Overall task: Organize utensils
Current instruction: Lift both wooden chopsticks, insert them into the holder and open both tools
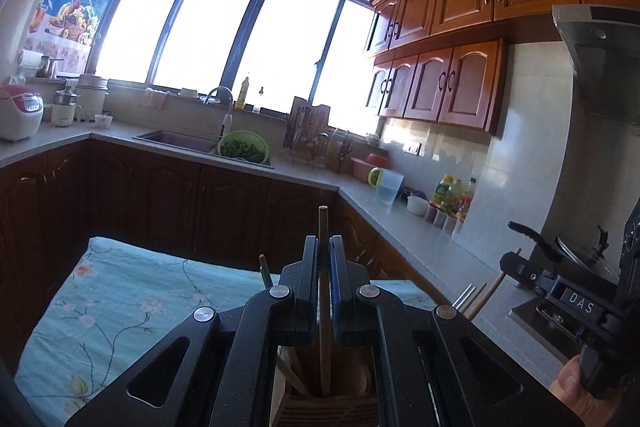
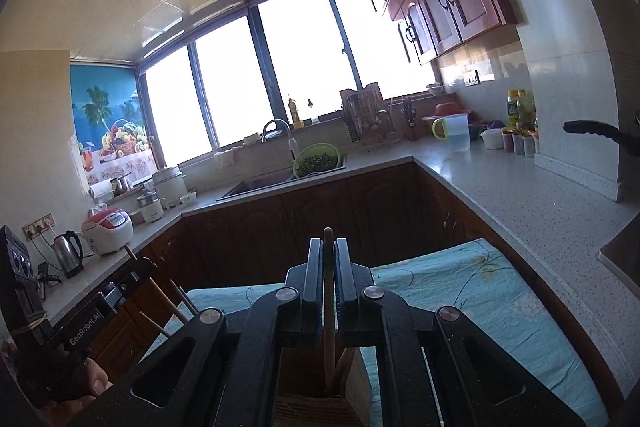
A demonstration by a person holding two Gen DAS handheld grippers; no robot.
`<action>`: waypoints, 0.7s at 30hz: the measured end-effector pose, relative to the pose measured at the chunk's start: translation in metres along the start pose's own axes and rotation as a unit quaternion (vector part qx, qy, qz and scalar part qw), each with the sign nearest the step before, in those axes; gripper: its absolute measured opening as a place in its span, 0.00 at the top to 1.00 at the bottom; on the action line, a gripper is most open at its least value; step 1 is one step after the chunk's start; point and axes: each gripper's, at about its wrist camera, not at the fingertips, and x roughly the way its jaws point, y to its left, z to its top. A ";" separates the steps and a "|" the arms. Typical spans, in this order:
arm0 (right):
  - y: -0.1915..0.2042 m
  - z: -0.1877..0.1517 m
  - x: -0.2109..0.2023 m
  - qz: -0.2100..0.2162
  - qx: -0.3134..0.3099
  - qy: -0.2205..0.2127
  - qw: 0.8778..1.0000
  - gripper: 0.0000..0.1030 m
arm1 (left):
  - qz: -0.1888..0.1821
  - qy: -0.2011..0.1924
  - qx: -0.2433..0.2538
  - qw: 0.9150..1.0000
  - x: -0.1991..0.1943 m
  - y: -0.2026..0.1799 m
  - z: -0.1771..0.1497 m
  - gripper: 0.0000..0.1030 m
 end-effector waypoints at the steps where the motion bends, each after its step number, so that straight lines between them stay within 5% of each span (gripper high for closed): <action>1: -0.002 -0.005 0.002 0.000 0.003 0.006 1.000 0.95 | 0.001 0.007 0.000 1.000 0.002 0.000 -0.005 0.97; 8: -0.015 -0.020 0.011 -0.008 0.021 0.031 0.999 0.95 | 0.003 0.042 -0.004 0.999 0.015 0.008 -0.005 0.96; 21: -0.020 -0.023 0.013 -0.013 0.024 0.037 0.999 0.94 | 0.004 0.046 0.003 0.999 0.004 0.022 0.008 0.96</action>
